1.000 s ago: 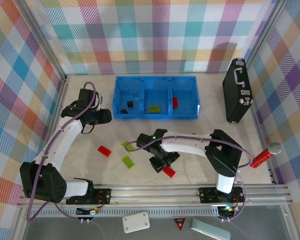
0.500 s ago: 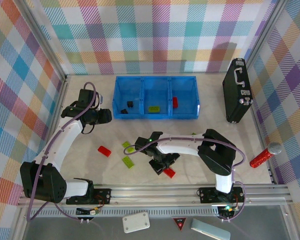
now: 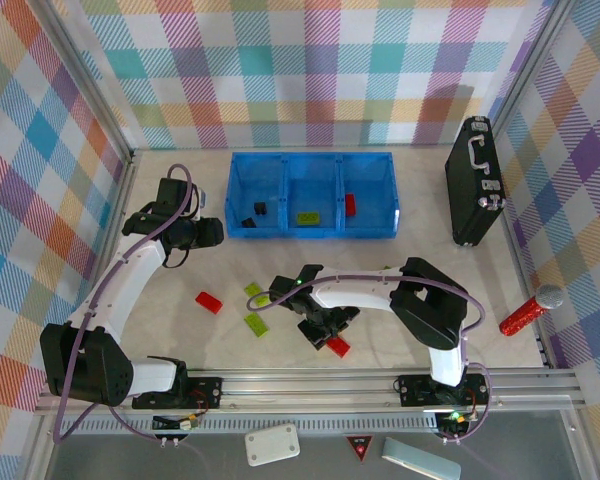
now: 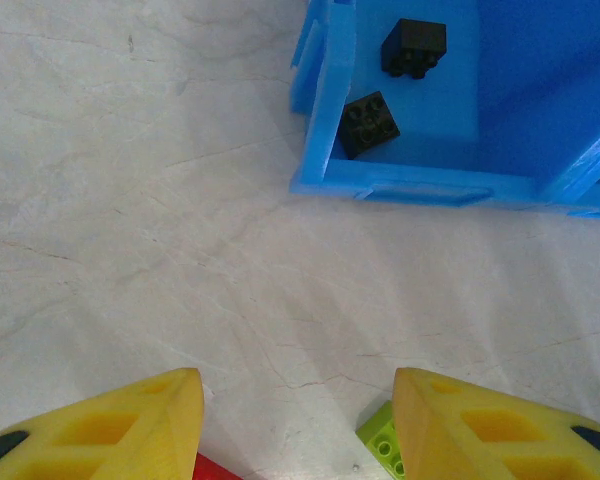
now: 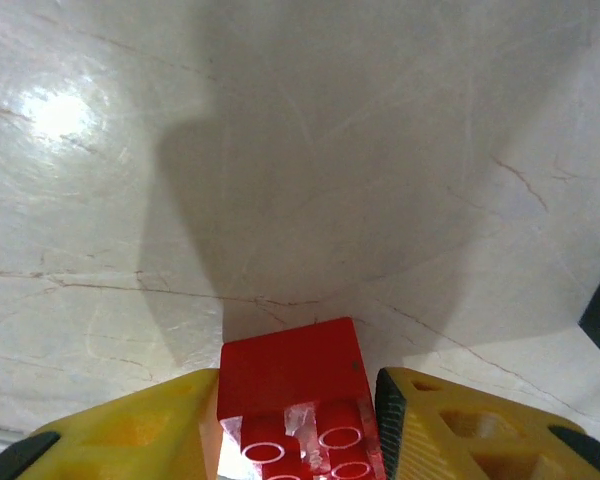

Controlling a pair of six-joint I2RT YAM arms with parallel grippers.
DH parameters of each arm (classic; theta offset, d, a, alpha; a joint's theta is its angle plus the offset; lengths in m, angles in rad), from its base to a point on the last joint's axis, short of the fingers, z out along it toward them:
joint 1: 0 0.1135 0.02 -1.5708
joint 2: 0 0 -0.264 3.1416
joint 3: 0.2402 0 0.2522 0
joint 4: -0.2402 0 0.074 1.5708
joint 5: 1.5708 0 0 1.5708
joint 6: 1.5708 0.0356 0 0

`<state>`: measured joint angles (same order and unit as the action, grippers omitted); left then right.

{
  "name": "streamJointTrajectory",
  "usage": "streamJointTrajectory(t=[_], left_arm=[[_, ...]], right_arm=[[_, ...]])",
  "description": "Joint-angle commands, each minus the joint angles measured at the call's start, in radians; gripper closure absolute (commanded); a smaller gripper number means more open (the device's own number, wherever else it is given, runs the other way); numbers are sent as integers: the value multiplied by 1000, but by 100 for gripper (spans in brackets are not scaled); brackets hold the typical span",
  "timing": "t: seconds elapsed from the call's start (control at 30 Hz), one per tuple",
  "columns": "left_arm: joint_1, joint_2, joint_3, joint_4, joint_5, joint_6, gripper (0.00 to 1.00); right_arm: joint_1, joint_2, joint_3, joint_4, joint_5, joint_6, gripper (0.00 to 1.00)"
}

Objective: Sort the legos into containers by color
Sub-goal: Pick up the lego from the bottom-center of the table.

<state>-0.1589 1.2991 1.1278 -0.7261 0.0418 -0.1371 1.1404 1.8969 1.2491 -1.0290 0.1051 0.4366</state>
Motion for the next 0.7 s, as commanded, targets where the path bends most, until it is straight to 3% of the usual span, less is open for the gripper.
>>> streamJointTrajectory(t=[0.0,0.2,0.67], left_arm=[[15,-11,-16,10,9,13,47],[16,-10,-17,14,10,14,47],[16,-12,-20,14,16,16,47]], right_arm=[[9,10,-5,-6,6,4,56],[9,-14,9,-21,36,7,62],[-41,-19,151,-118,77,-23,63]])
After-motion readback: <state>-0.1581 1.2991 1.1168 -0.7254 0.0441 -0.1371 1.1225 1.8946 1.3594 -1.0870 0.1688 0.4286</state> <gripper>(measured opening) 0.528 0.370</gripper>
